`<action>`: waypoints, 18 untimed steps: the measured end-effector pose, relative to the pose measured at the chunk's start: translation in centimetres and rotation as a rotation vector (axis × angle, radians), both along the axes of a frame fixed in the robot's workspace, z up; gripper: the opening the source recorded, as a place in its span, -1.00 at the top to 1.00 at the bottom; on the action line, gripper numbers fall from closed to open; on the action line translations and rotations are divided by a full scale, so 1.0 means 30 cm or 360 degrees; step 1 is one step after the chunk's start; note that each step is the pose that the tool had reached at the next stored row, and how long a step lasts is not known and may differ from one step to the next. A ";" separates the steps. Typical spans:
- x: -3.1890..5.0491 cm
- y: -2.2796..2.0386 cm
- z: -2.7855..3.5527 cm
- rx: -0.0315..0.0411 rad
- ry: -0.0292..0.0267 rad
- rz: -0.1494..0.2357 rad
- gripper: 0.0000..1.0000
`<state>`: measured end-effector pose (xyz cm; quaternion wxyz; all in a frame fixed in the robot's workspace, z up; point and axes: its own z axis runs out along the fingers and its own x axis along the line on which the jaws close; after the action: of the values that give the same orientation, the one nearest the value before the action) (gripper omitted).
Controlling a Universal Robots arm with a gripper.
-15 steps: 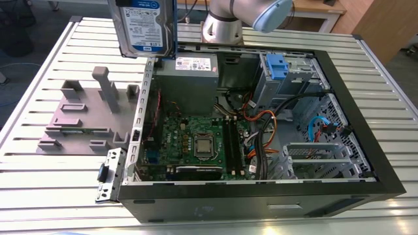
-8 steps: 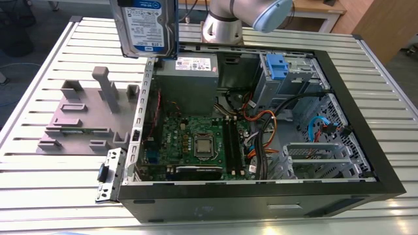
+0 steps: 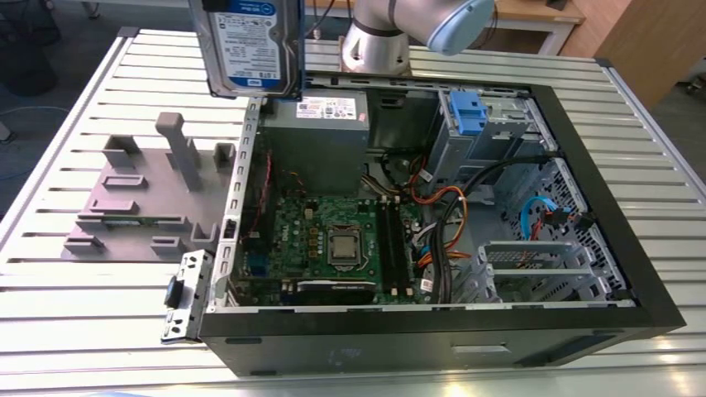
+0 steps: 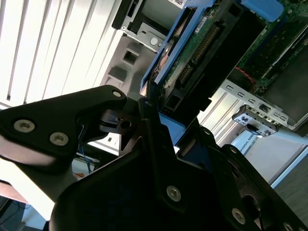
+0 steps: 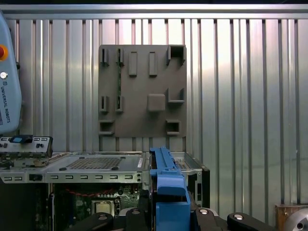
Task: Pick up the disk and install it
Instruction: 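Pick up the disk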
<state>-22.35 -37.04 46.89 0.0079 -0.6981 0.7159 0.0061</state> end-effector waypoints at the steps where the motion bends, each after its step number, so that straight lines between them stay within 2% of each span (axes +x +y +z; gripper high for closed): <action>1: 0.001 0.000 0.000 0.0000 0.00000 0.0000 0.26; 18: 0.028 0.000 0.000 0.0000 0.00000 0.0000 0.26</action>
<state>-21.50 -37.04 46.89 0.0079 -0.6981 0.7159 0.0061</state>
